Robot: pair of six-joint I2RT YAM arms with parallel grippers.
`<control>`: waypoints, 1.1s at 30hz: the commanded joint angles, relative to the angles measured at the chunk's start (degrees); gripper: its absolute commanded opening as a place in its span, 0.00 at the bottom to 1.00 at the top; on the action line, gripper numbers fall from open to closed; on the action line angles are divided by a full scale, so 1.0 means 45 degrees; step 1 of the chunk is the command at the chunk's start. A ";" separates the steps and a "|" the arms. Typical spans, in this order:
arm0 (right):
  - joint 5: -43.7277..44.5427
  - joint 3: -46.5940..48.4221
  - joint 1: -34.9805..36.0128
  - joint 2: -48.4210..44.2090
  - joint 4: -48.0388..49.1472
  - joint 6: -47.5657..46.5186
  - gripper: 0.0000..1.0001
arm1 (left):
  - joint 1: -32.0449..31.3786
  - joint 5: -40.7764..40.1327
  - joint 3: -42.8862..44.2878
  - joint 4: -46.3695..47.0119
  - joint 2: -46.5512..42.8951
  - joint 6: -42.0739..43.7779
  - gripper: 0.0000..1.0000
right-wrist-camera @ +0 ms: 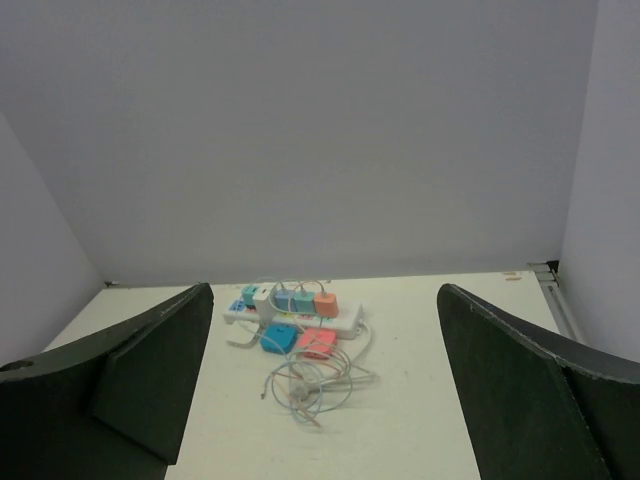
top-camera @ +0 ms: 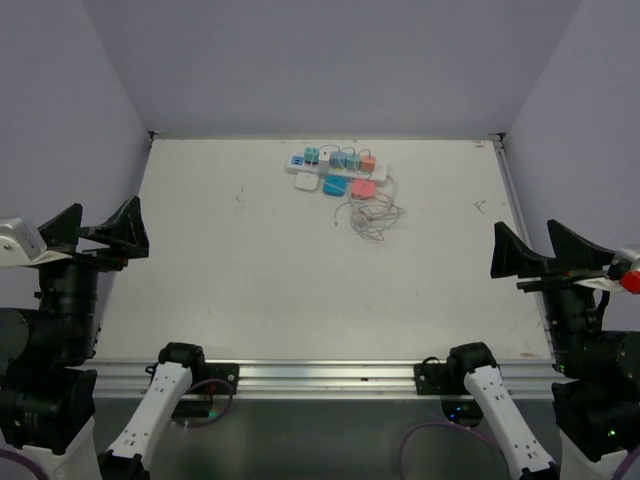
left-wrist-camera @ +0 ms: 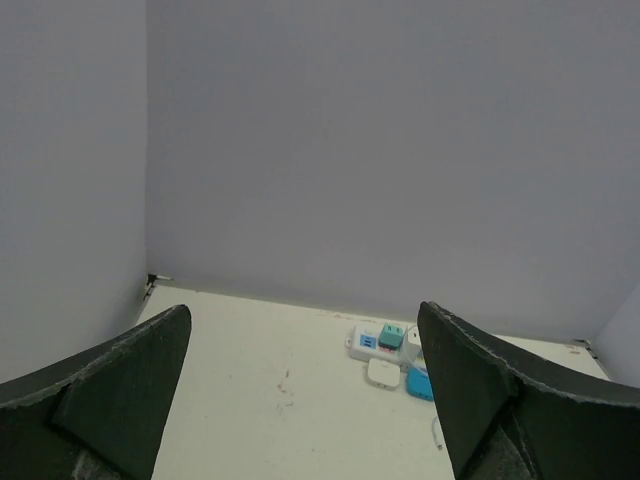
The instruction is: Pull the plug off the socket
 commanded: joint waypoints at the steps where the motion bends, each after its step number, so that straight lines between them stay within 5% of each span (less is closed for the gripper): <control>1: 0.0005 -0.0049 0.0016 -0.0148 0.0331 0.0092 0.99 | -0.0060 0.0133 -0.0093 0.0401 -0.0045 -0.0068 1.00; 17: -0.0190 -0.0596 0.0035 0.0222 0.0351 0.0678 0.99 | -0.0060 0.0172 -0.0658 0.0635 -0.0064 -0.0107 1.00; 33: -0.1400 -0.1709 0.0016 0.4381 -0.1252 0.2552 0.99 | -0.0060 0.0601 -0.3919 0.1768 0.0033 -0.0283 1.00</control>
